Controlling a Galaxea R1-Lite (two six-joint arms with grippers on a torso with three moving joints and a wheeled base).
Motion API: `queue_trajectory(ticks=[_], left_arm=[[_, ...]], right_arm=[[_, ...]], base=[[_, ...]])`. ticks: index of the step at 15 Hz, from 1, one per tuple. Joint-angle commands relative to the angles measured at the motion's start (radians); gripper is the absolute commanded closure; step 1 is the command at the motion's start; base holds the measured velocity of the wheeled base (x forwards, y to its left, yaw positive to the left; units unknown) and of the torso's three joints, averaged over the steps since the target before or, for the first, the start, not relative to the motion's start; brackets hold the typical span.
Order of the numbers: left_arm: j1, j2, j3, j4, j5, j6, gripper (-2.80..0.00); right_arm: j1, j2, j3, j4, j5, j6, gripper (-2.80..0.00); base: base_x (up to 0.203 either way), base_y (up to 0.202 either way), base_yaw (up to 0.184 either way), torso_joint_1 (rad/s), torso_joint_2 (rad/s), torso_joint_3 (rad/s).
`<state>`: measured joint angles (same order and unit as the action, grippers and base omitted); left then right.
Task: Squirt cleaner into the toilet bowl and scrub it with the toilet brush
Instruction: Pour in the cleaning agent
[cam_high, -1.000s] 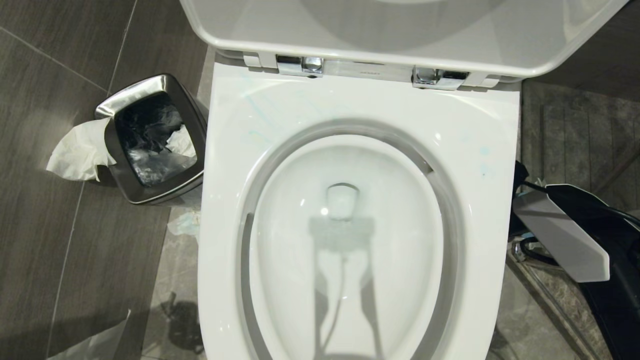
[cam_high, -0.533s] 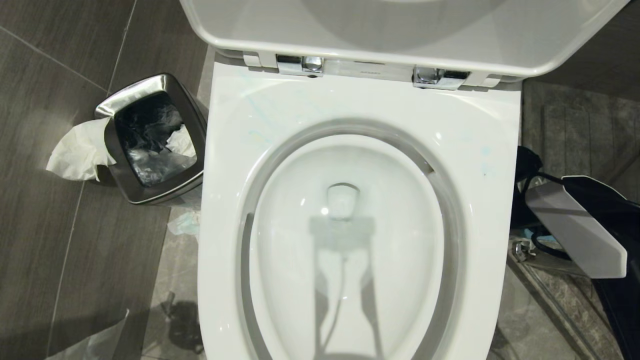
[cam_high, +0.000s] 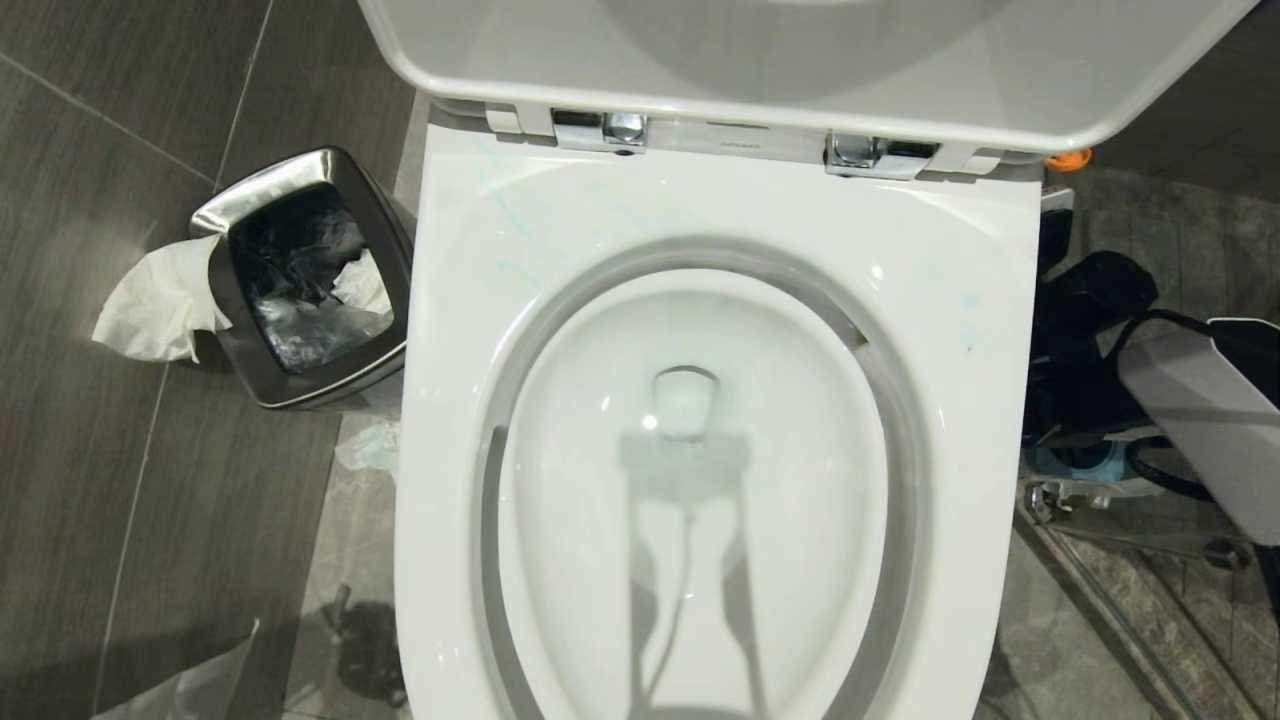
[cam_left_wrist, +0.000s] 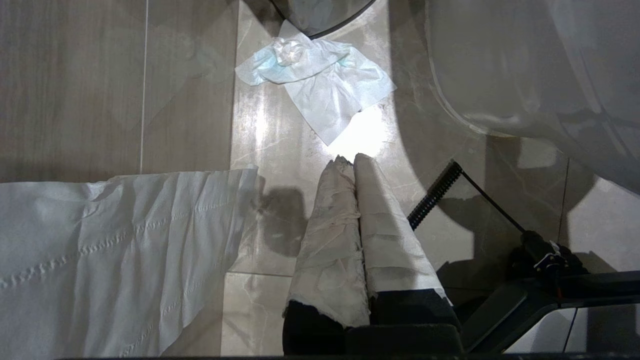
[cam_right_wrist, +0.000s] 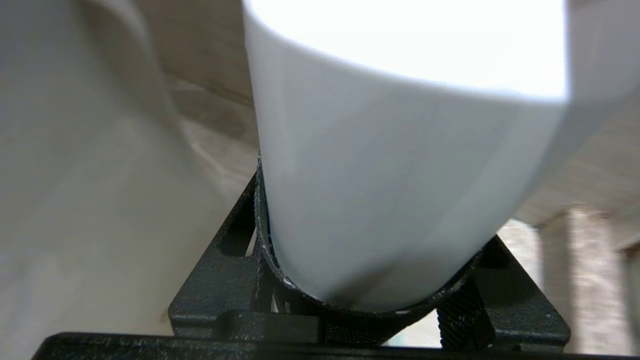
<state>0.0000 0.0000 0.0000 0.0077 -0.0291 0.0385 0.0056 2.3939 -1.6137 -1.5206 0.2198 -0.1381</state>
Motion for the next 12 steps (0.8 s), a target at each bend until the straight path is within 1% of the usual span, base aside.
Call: queue_trajectory(ticks=[1,6,10,12], left_arm=[[0.000,0.000,0.003,0.000,0.000,0.000,0.00],[0.000,0.000,0.003,0.000,0.000,0.000,0.00],[0.000,0.000,0.003,0.000,0.000,0.000,0.00],[0.000,0.002,0.003,0.000,0.000,0.000,0.00]], right_arm=[[-0.011,-0.065,0.036,-0.009,0.001,0.002,0.00],[-0.019,-0.216,0.212,-0.009,-0.035,0.006,0.00],[-0.019,-0.369,0.299,-0.004,-0.073,0.012,0.00],[-0.019,-0.464,0.351,0.033,-0.079,0.012,0.00]], base=[[0.000,0.000,0.000,0.000,0.00,0.000],[0.000,0.000,0.000,0.001,0.01,0.000],[0.000,0.000,0.000,0.000,0.00,0.000],[0.000,0.000,0.000,0.000,0.00,0.000]])
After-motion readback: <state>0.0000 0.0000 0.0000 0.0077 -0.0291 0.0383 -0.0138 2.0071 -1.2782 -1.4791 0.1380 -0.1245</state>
